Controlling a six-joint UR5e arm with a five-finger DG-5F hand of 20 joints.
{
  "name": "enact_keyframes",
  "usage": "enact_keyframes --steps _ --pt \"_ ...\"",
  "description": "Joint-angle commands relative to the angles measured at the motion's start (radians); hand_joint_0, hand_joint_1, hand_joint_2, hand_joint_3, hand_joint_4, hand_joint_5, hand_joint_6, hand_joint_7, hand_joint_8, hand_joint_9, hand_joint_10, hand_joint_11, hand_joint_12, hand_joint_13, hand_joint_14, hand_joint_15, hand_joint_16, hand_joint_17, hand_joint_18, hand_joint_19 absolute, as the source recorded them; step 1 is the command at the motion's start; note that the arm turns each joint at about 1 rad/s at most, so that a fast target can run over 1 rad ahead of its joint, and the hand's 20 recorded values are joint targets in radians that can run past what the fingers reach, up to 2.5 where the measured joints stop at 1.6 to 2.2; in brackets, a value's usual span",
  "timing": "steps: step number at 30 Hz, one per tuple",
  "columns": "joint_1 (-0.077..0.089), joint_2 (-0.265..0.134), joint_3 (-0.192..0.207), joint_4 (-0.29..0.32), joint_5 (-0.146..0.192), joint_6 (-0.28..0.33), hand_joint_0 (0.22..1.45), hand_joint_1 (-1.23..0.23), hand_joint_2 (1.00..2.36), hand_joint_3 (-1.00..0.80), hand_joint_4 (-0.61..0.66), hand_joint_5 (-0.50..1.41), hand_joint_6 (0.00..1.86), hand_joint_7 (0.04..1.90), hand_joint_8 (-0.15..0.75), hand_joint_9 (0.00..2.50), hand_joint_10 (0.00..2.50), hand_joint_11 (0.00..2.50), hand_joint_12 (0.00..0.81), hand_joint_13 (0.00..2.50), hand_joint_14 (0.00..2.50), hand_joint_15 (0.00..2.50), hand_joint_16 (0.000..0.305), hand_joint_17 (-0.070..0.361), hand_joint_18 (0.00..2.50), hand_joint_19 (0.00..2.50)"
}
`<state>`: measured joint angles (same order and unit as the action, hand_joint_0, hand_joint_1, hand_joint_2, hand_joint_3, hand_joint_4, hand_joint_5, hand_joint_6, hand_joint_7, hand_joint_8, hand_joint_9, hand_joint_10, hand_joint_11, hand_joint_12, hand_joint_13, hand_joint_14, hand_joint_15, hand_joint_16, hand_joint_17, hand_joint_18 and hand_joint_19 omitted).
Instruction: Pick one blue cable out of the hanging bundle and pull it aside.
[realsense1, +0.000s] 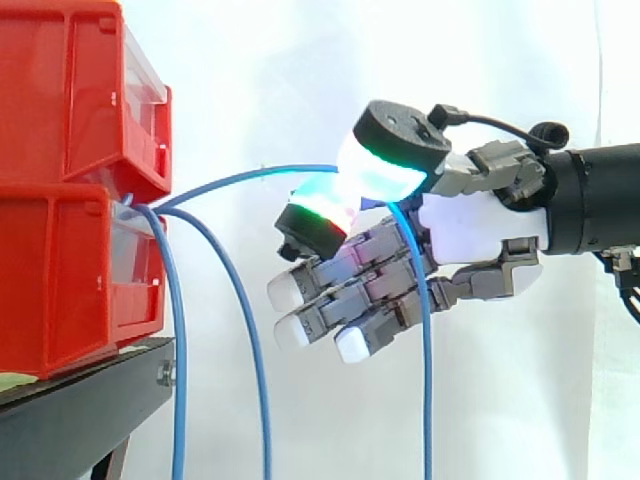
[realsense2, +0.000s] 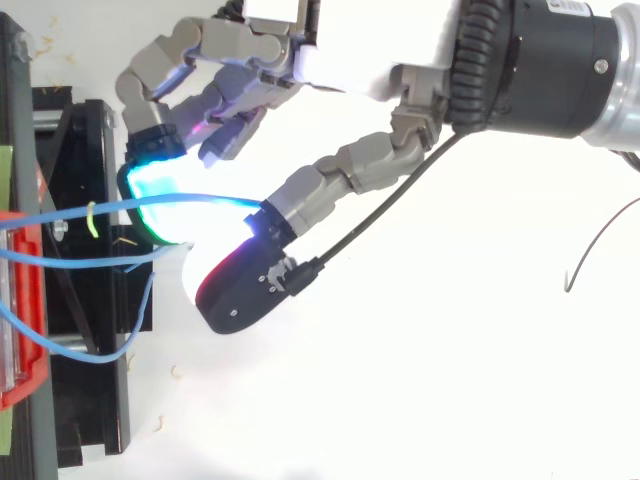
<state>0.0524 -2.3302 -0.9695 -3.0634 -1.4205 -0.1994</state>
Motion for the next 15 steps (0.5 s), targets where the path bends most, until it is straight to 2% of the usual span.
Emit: enact_keyframes --steps 1,2,5,8,12,15 --pt "0.000 0.000 0.000 0.000 0.000 0.000 0.39 -0.84 1.00 -0.50 0.00 -0.16 0.90 1.13 0.301 0.75 0.01 0.31 0.395 0.60 0.01 0.23 0.058 0.130 0.80 0.33" --pt "0.000 0.000 0.000 0.000 0.000 0.000 0.38 -0.72 1.00 -0.50 0.02 -0.15 0.88 1.10 0.318 0.76 0.01 0.30 0.406 0.61 0.01 0.24 0.060 0.136 0.81 0.34" --pt "0.000 0.000 0.000 0.000 0.000 0.000 0.39 -0.55 1.00 -0.50 0.04 -0.15 0.87 1.08 0.319 0.76 0.01 0.29 0.410 0.61 0.01 0.25 0.061 0.137 0.79 0.37" --pt "0.000 0.000 0.000 0.000 0.000 0.000 0.44 -0.49 1.00 -0.50 0.03 -0.15 0.86 1.12 0.306 0.76 0.01 0.29 0.393 0.59 0.01 0.26 0.057 0.128 0.75 0.39" --pt "0.000 0.000 0.000 0.000 0.000 0.000 0.50 -0.52 1.00 -0.50 0.01 -0.15 0.85 1.18 0.286 0.74 0.01 0.29 0.368 0.57 0.01 0.27 0.051 0.116 0.69 0.43" --pt "0.000 0.000 0.000 0.000 0.000 0.000 0.54 -0.59 1.01 -0.37 0.03 -0.15 0.85 1.27 0.282 0.74 0.01 0.30 0.355 0.56 0.01 0.27 0.049 0.109 0.67 0.45"
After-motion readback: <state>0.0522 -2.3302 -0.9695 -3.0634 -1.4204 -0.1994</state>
